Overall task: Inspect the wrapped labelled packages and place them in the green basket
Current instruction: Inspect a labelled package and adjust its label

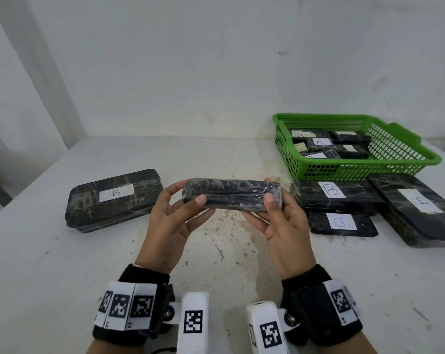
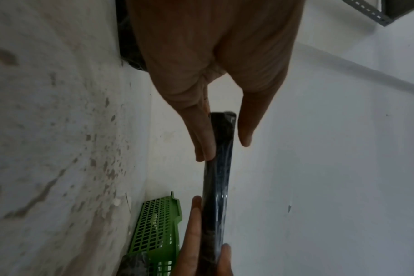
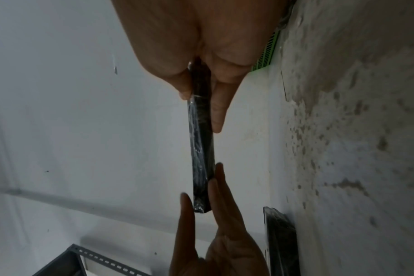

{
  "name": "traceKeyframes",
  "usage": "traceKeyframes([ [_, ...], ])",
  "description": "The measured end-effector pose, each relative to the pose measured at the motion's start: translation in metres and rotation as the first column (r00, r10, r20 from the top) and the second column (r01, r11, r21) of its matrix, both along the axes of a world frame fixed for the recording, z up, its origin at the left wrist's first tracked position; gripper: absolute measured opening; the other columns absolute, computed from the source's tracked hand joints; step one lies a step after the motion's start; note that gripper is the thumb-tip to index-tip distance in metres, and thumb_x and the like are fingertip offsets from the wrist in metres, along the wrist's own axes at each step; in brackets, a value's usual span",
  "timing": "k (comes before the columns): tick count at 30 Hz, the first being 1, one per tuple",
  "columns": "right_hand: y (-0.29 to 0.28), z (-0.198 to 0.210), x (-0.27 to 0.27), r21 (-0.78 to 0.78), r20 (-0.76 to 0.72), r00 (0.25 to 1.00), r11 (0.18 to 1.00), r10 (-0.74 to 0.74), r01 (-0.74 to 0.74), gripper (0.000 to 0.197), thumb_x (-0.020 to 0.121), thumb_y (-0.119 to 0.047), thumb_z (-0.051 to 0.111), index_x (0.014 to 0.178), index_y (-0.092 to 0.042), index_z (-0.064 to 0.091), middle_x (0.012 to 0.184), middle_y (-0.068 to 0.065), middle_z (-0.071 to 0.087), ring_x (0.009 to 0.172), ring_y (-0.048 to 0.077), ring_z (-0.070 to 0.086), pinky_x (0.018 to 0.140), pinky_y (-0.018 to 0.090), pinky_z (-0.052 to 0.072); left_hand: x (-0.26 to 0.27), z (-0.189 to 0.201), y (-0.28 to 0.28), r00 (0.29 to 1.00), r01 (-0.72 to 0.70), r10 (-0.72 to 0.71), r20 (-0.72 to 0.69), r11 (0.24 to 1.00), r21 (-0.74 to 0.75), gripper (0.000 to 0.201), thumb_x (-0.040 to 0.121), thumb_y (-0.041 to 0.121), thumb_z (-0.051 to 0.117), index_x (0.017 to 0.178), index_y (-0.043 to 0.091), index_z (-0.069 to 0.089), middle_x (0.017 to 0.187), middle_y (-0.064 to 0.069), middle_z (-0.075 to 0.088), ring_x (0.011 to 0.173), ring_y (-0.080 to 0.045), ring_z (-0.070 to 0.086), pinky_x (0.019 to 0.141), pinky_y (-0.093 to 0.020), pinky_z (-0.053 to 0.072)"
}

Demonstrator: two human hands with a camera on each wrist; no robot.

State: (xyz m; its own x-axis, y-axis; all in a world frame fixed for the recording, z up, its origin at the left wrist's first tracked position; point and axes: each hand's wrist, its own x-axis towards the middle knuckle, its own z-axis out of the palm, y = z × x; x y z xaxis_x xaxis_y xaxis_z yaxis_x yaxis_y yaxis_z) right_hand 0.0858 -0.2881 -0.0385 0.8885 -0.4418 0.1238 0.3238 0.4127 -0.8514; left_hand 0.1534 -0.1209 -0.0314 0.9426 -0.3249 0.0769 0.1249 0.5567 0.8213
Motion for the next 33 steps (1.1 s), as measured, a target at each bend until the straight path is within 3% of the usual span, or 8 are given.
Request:
traceKeyframes([
  [2,-0.0026,0.0022,-0.0007,0.017,0.024,1.000,1.000,0.007,-0.007,0.029,0.096,-0.017,0.049,0.123,-0.008,0.058,0.105,0.007,0.074,0.103,0.022,0.071,0.083,0.033,0.059,0.0012,0.0008,0.0019,1.000,-0.013,0.014,0.013,1.000,-0.023,0.087,0.051,0.019,0.095,0.125,0.012,0.050,0.083,-0.008,0.076,0.085,-0.020,0.075,0.074,-0.026,0.059],
  [6,0.0003,0.0066,-0.0040,0.029,0.057,0.996,0.997,0.065,-0.067,0.044,0.089,-0.029,0.051,0.126,-0.005,0.055,0.112,0.010,0.073,0.108,0.025,0.069,0.083,0.031,0.058,0.0014,0.0021,0.0033,0.998,-0.029,0.030,0.063,0.999,-0.021,0.094,0.049,0.034,0.096,0.128,0.013,0.049,0.083,-0.003,0.076,0.084,-0.017,0.074,0.075,-0.024,0.058],
  [8,0.0009,0.0046,-0.0031,0.006,0.057,0.997,0.999,0.054,-0.054,0.038,0.090,-0.027,0.050,0.124,-0.010,0.056,0.109,0.007,0.074,0.105,0.024,0.071,0.083,0.030,0.058,0.0015,0.0017,0.0030,0.997,-0.023,0.024,0.072,1.000,-0.006,0.085,0.058,0.029,0.092,0.130,0.015,0.049,0.085,-0.002,0.076,0.086,-0.017,0.074,0.076,-0.025,0.058],
  [11,-0.0013,0.0011,-0.0010,0.002,0.044,0.999,1.000,0.017,-0.017,0.033,0.091,-0.021,0.050,0.123,-0.017,0.058,0.108,0.007,0.075,0.104,0.026,0.071,0.083,0.031,0.059,0.0012,-0.0011,0.0019,0.997,-0.018,0.016,0.078,0.999,0.028,0.055,0.080,0.010,0.076,0.130,0.018,0.053,0.084,-0.001,0.075,0.085,-0.016,0.074,0.075,-0.026,0.058],
  [14,-0.0008,0.0018,-0.0015,0.020,0.047,0.998,0.999,0.045,-0.045,0.032,0.096,-0.016,0.047,0.126,-0.015,0.056,0.109,0.008,0.074,0.104,0.026,0.071,0.084,0.033,0.059,0.0004,-0.0025,0.0014,0.990,-0.084,0.075,0.119,0.994,0.072,0.045,0.078,0.012,0.065,0.122,0.015,0.059,0.077,-0.004,0.075,0.080,-0.014,0.074,0.071,-0.025,0.059],
  [18,0.0031,0.0040,-0.0023,-0.002,0.049,0.997,0.998,0.066,-0.066,0.036,0.088,-0.025,0.054,0.122,-0.012,0.057,0.116,0.010,0.072,0.109,0.025,0.069,0.084,0.031,0.058,0.0014,-0.0026,0.0022,0.990,-0.086,0.077,0.122,0.994,0.072,0.042,0.076,0.012,0.063,0.118,0.013,0.060,0.081,-0.006,0.077,0.081,-0.015,0.074,0.070,-0.025,0.059],
  [25,-0.0023,0.0000,-0.0026,-0.082,0.002,1.000,0.996,-0.016,0.016,0.029,0.085,-0.017,0.061,0.113,-0.013,0.061,0.111,0.012,0.072,0.102,0.026,0.071,0.077,0.028,0.059,0.0006,-0.0046,0.0001,0.991,-0.054,0.039,0.126,0.991,0.121,0.053,0.070,0.010,0.070,0.123,0.011,0.061,0.087,-0.008,0.074,0.086,-0.016,0.073,0.072,-0.025,0.058],
  [33,0.0009,0.0009,-0.0030,-0.103,0.026,0.999,0.994,0.024,-0.021,0.038,0.078,-0.018,0.066,0.115,-0.016,0.061,0.111,0.007,0.073,0.106,0.021,0.070,0.082,0.031,0.059,0.0022,-0.0066,0.0024,0.988,-0.080,0.062,0.139,0.988,0.131,0.051,0.072,0.007,0.071,0.123,0.006,0.061,0.090,-0.007,0.076,0.087,-0.017,0.073,0.073,-0.026,0.059],
])
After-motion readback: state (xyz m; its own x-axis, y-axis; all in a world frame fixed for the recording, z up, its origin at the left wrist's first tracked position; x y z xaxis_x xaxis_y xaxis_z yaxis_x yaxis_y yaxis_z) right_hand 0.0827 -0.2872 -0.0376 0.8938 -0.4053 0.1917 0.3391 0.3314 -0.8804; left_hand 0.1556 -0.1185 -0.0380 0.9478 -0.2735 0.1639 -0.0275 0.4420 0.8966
